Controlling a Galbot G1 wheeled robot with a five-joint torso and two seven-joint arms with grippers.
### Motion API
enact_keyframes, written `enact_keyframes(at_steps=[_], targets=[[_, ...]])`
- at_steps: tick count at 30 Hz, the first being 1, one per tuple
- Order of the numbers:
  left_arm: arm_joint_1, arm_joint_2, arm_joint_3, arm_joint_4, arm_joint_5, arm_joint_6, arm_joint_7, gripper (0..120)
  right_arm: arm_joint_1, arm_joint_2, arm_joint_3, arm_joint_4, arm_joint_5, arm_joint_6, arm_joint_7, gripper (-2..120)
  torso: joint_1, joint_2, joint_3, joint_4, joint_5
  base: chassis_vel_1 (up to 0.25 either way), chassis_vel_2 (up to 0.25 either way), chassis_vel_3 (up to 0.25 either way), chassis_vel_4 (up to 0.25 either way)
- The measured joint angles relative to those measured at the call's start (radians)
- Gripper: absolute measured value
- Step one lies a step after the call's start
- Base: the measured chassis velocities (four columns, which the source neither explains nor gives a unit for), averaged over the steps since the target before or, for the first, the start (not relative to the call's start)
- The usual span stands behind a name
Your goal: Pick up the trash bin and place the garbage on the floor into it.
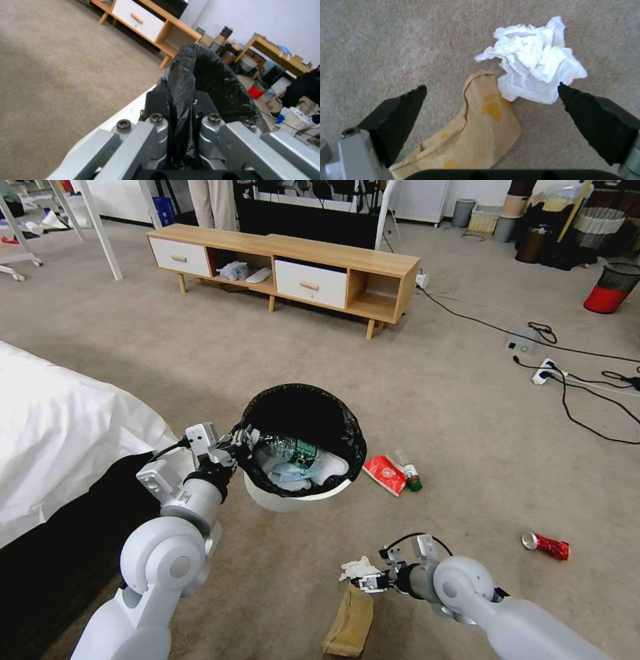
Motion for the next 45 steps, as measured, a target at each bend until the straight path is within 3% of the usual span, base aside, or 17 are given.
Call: enact_keyframes(at_steps=[17, 24, 27, 32, 34, 41, 45], targets=[[0.001, -0.004, 0.001, -0.004, 0.004, -0.002, 0.0, 7, 0.006, 0.034, -0.032, -0.08, -0.086, 0.0, -0.038, 99, 0.0, 0.0, 0.0, 0.0, 0.0, 0.0, 0.0, 0.0, 0.0], [0.002, -0.006, 0.0, -0.005, 0.009, -0.003, 0.0, 7, 0.014, 0.041, -0.035, -0.107, -0.112, 0.0, -0.061, 72, 0.0, 0.0, 0.0, 0.0, 0.0, 0.0, 0.0, 0.0, 0.0], [0.002, -0.006, 0.0, -0.005, 0.009, -0.003, -0.001, 7, 0.016, 0.041, -0.035, -0.109, -0.113, 0.0, -0.063, 67, 0.0, 0.0, 0.0, 0.0, 0.0, 0.0, 0.0, 0.0, 0.0], [-0.002, -0.007, 0.001, 0.001, 0.012, -0.004, -0.001, 7, 0.02, 0.042, -0.028, -0.116, -0.119, 0.006, -0.072, 42, 0.0, 0.0, 0.0, 0.0, 0.0, 0.0, 0.0, 0.0, 0.0], [-0.003, -0.007, 0.001, 0.004, 0.013, -0.005, -0.001, 7, 0.021, 0.042, -0.027, -0.117, -0.12, 0.007, -0.074, 39, 0.0, 0.0, 0.0, 0.0, 0.0, 0.0, 0.0, 0.0, 0.0], [-0.007, -0.008, 0.001, 0.013, 0.017, -0.007, 0.004, 7, 0.03, 0.043, -0.022, -0.129, -0.122, 0.015, -0.083, 10, 0.0, 0.0, 0.0, 0.0, 0.0, 0.0, 0.0, 0.0, 0.0], [-0.01, -0.008, 0.0, 0.015, 0.017, -0.008, 0.005, 7, 0.036, 0.045, -0.024, -0.13, -0.122, 0.017, -0.086, 1, 0.0, 0.0, 0.0, 0.0, 0.0, 0.0, 0.0, 0.0, 0.0]])
